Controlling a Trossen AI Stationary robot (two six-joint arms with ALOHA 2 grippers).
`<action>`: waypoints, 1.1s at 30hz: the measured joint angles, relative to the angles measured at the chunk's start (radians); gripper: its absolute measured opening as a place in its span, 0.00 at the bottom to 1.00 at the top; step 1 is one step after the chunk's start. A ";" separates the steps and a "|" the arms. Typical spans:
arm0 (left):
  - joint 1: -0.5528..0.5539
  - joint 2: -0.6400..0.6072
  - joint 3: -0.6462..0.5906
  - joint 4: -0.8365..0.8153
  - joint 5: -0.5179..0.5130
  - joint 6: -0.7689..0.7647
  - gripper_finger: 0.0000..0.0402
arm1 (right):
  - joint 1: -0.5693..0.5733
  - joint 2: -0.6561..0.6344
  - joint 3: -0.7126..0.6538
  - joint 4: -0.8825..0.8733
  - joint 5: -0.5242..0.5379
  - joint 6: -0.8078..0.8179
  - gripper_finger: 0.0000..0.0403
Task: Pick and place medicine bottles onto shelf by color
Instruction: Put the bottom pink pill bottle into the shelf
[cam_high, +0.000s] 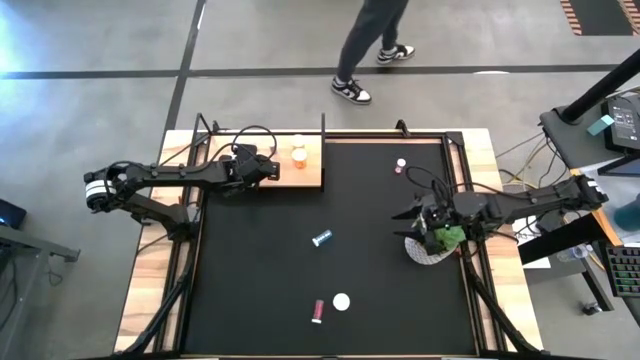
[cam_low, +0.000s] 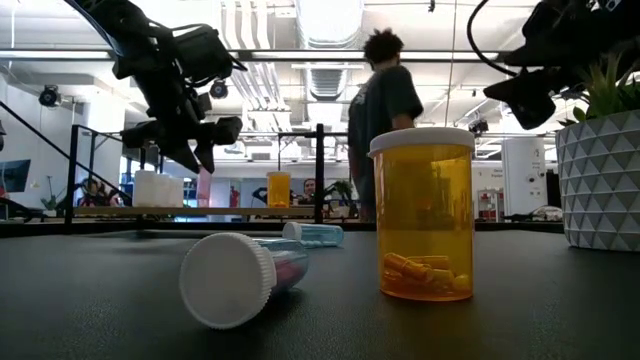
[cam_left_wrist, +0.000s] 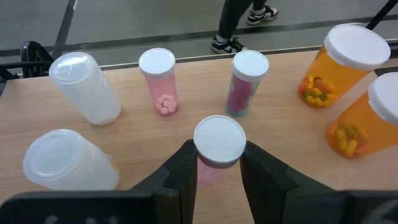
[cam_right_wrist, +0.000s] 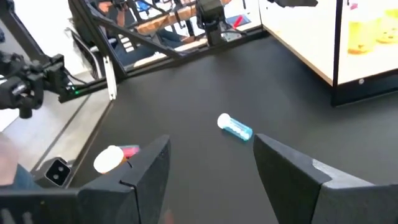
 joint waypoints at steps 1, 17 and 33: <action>0.000 0.000 0.000 0.000 0.000 0.000 0.22 | 0.000 0.001 0.000 0.000 0.000 0.000 0.54; 0.006 0.000 -0.006 -0.028 -0.051 -0.081 0.22 | 0.000 0.001 -0.001 -0.002 0.000 0.000 0.54; 0.006 0.000 -0.081 0.027 -0.077 -0.184 0.22 | 0.000 0.001 -0.001 -0.002 0.000 0.000 0.54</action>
